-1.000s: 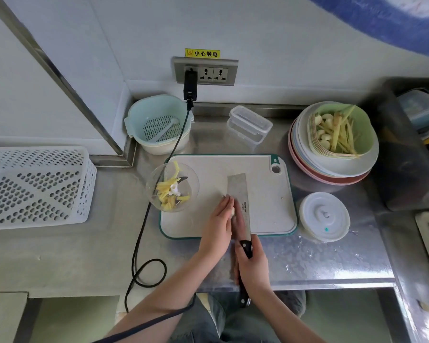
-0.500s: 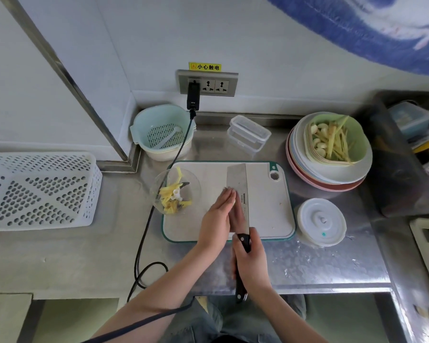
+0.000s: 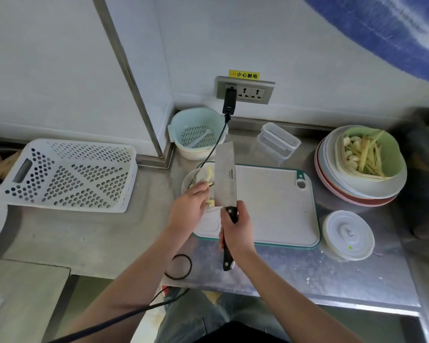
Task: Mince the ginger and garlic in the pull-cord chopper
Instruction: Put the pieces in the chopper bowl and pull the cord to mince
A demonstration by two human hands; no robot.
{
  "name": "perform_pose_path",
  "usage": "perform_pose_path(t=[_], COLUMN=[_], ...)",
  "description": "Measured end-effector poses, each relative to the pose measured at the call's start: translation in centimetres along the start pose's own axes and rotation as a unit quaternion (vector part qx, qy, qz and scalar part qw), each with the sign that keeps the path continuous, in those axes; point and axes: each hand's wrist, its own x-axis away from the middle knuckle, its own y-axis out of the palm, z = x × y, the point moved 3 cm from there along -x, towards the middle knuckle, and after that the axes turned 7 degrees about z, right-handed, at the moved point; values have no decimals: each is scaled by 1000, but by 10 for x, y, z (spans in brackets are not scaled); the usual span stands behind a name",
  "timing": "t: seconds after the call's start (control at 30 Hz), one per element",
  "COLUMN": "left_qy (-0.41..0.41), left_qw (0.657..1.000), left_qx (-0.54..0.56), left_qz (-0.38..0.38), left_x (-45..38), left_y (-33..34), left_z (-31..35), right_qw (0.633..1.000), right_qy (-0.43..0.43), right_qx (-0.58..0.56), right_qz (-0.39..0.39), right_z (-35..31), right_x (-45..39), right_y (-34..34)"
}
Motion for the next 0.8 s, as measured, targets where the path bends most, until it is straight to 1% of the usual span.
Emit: perform_pose_path(t=[0.1, 0.17, 0.2, 0.3, 0.37, 0.4, 0.43, 0.47, 0.53, 0.57, 0.67, 0.7, 0.73, 0.77, 0.8], left_qy=[-7, -6, 12, 122, 204, 224, 218, 187, 111, 90, 85, 77, 69, 64, 65], left_qw=[1000, 999, 999, 991, 979, 974, 973, 977, 987, 987, 978, 977, 979, 984, 991], left_qx=[-21, -19, -22, -26, -21, -16, -16, -19, -8, -4, -71, -78, -69, -50, -22], left_qz=[0, 30, 42, 39, -6, -40, -75, -101, -120, -130, -175, -182, -177, -156, -117], left_x=[8, 9, 9, 15, 30, 38, 44, 48, 46, 43, 36, 34, 32, 30, 26], left_y=[0, -1, -1, 6, 20, 30, 41, 51, 67, 75, 92, 92, 90, 85, 79], left_z=[-9, -4, 2, 29, 44, 50, 53, 54, 57, 58, 59, 59, 61, 64, 65], right_qw=[999, 999, 998, 991, 984, 982, 982, 982, 985, 986, 986, 986, 986, 986, 987], right_qy=[-11, -22, -29, -54, -55, -46, -32, -18, 6, 15, 29, 28, 28, 29, 30], right_qx=[25, 34, 40, 86, 132, 147, 155, 154, 141, 134, 129, 131, 131, 130, 127], right_qz=[20, 33, 44, 89, 105, 106, 106, 105, 102, 102, 101, 101, 100, 98, 96], right_z=[2, 4, 5, 13, 22, 27, 33, 39, 49, 54, 62, 63, 63, 63, 63], right_x=[-6, -9, -11, -17, -19, -19, -18, -18, -18, -18, -19, -19, -20, -21, -22], right_y=[-16, -30, -39, -77, -104, -115, -123, -128, -133, -134, -136, -137, -139, -141, -144])
